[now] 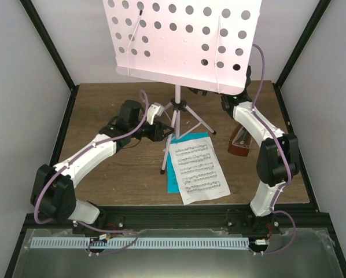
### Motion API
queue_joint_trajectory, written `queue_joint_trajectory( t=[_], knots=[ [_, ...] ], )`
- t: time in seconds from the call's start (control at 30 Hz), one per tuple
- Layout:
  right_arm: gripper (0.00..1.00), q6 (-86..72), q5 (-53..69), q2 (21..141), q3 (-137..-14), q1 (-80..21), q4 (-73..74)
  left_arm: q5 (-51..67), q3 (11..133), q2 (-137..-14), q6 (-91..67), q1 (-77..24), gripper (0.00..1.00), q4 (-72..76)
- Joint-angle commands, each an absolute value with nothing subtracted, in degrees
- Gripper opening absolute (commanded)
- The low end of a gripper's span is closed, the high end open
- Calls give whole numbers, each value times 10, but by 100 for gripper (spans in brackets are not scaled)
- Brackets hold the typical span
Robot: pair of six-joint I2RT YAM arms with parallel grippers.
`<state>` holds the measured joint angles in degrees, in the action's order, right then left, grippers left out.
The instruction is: Pack up the instrument practice props
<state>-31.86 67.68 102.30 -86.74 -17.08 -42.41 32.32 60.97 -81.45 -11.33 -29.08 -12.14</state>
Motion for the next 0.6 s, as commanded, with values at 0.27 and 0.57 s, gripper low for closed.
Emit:
queue_joint_trajectory(
  t=[0.27, 0.57],
  knots=[
    [44, -328, 707, 1047, -924, -192, -440, 320, 645, -864, -82, -294, 39, -126],
    [44, -305, 713, 1054, -939, -207, -412, 322, 648, -884, -68, -294, 37, -126]
  ],
)
